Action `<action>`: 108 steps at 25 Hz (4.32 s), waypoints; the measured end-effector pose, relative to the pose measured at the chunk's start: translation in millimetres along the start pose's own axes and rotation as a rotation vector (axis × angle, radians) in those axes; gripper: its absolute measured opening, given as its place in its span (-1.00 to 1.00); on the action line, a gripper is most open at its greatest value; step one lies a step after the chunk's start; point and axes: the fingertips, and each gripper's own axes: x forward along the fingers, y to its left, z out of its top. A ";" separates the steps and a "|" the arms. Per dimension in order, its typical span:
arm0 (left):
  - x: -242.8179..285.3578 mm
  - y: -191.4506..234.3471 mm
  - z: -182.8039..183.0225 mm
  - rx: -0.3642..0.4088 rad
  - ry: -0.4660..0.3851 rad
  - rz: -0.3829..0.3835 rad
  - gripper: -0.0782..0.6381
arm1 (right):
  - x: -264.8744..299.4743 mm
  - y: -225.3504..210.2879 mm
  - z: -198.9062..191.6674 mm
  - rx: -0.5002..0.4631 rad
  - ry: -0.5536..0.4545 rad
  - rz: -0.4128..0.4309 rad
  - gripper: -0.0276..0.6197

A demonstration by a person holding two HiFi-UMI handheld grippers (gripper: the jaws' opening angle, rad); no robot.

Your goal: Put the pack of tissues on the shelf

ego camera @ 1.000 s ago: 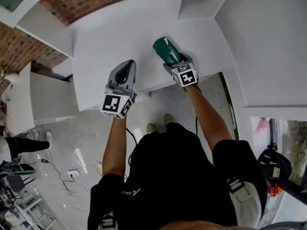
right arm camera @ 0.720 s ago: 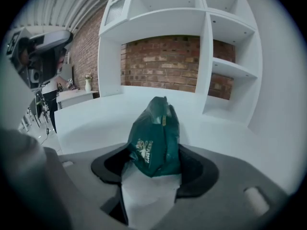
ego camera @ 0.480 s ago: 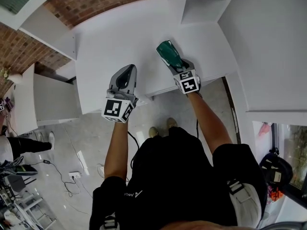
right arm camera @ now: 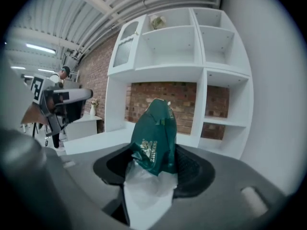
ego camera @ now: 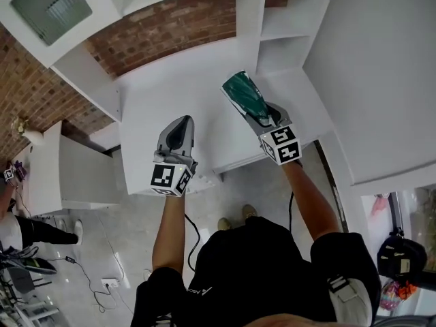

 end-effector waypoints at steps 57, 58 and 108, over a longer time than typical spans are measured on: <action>69.0 77.3 138.4 0.110 -0.162 0.008 -0.79 | -4.7 -113.0 725.2 -0.396 -0.228 -0.051 -0.17; 71.7 78.0 137.5 0.108 -0.165 0.011 -0.79 | 3.8 -116.6 725.1 -0.398 -0.209 -0.044 -0.17; 103.1 50.8 211.9 0.081 -0.267 -0.182 -0.79 | -43.8 -36.3 464.4 -0.294 -0.693 0.155 -0.89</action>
